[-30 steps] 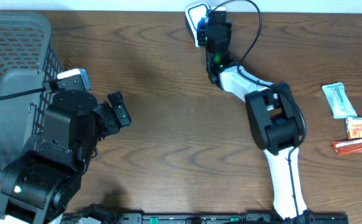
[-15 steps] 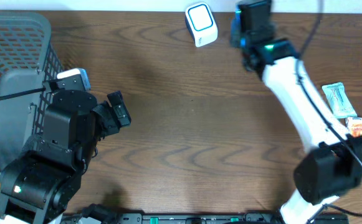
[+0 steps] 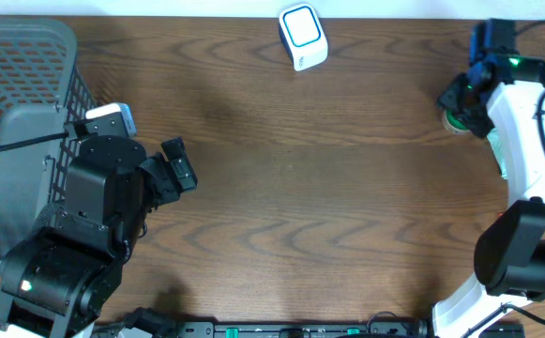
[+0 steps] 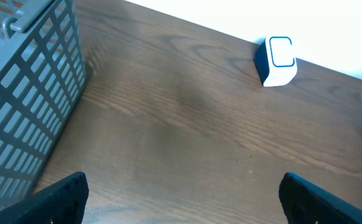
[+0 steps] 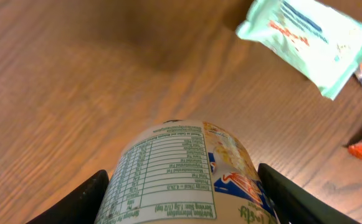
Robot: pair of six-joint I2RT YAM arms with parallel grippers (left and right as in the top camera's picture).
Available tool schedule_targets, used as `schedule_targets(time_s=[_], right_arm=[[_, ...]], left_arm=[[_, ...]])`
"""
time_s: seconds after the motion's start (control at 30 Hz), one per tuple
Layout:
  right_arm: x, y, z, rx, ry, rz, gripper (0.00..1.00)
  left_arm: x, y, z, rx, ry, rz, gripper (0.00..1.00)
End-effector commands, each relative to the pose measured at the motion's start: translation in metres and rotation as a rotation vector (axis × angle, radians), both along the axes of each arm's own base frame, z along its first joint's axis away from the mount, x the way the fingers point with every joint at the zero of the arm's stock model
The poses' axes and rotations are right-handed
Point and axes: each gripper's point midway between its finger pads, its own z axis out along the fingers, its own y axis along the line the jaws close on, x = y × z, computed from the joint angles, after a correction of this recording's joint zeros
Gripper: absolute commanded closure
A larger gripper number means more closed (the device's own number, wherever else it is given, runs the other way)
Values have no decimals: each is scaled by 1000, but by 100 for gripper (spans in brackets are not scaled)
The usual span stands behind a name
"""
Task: Scan the item barcode
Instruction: 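Carry the jar right and lower it beside the tissue pack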
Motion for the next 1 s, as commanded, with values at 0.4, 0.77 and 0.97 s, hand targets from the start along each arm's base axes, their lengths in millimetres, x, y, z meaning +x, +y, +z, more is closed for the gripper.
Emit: schedule_targets(time_s=[0.4,0.77,0.97], right_arm=[[-59,-5,-88,203,159,-169,38],[-83,-20,-109,216,200,-309,37],[-98,-54,-113,130,209,-384,35]], left_arm=[[0,4,5,3,-14,21,2],[0,4,5,2,-14,21,2],[0,4,5,3,-14,21,2]])
